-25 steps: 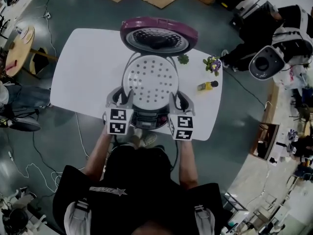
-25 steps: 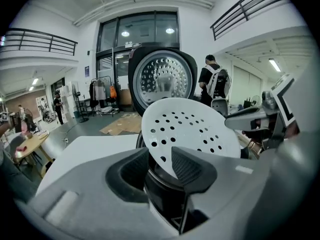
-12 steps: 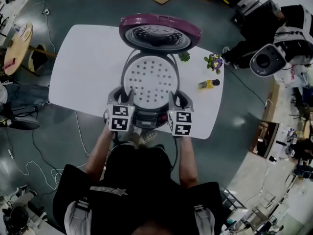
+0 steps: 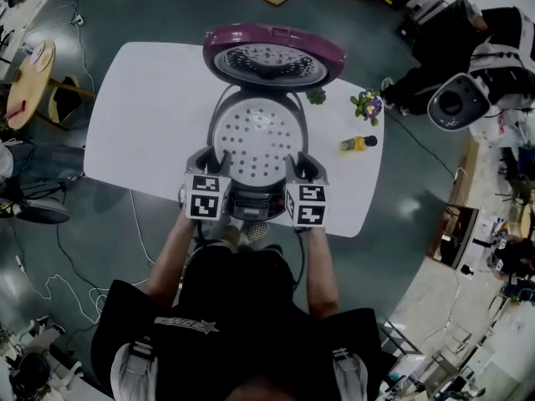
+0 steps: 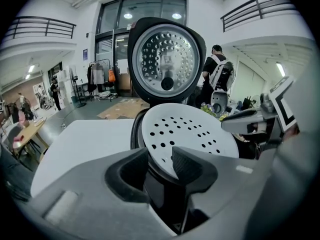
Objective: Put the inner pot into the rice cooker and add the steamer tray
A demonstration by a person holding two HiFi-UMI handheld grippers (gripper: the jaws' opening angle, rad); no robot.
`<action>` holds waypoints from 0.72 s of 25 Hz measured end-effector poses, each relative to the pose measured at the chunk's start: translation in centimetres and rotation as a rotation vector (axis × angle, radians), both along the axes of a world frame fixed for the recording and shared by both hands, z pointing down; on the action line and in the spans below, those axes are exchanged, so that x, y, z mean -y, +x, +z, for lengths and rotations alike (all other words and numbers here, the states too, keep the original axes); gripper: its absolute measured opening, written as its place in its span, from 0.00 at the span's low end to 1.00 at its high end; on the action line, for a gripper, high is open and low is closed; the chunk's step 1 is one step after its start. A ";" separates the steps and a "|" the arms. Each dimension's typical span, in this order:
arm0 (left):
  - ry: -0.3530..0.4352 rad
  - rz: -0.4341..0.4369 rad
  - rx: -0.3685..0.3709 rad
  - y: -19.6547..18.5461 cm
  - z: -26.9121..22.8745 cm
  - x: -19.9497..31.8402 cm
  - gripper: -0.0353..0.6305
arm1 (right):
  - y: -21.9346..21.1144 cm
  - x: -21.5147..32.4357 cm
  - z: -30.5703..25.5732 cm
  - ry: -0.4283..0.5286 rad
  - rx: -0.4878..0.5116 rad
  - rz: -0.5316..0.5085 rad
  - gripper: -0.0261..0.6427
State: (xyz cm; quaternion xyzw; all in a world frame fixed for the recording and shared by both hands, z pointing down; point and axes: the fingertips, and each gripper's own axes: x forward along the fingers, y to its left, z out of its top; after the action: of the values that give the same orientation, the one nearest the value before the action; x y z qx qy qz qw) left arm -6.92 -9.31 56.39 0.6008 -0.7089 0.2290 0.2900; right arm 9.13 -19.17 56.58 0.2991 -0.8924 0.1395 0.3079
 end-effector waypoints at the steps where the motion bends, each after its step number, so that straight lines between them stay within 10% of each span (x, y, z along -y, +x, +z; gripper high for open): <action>1: 0.001 0.001 0.003 0.0 0.1 0.0 0.29 | -0.2 -0.1 0.1 0.001 -0.003 -0.003 0.19; 18: 0.068 -0.001 0.088 -0.6 -2.2 0.1 0.31 | 1.5 0.6 -2.9 0.079 0.052 0.035 0.19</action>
State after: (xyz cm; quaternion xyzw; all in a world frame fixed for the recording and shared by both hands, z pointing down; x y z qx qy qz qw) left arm -7.55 -9.45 54.14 0.5991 -0.7288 0.2309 0.2381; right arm 10.59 -19.80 53.72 0.3230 -0.8994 0.1172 0.2702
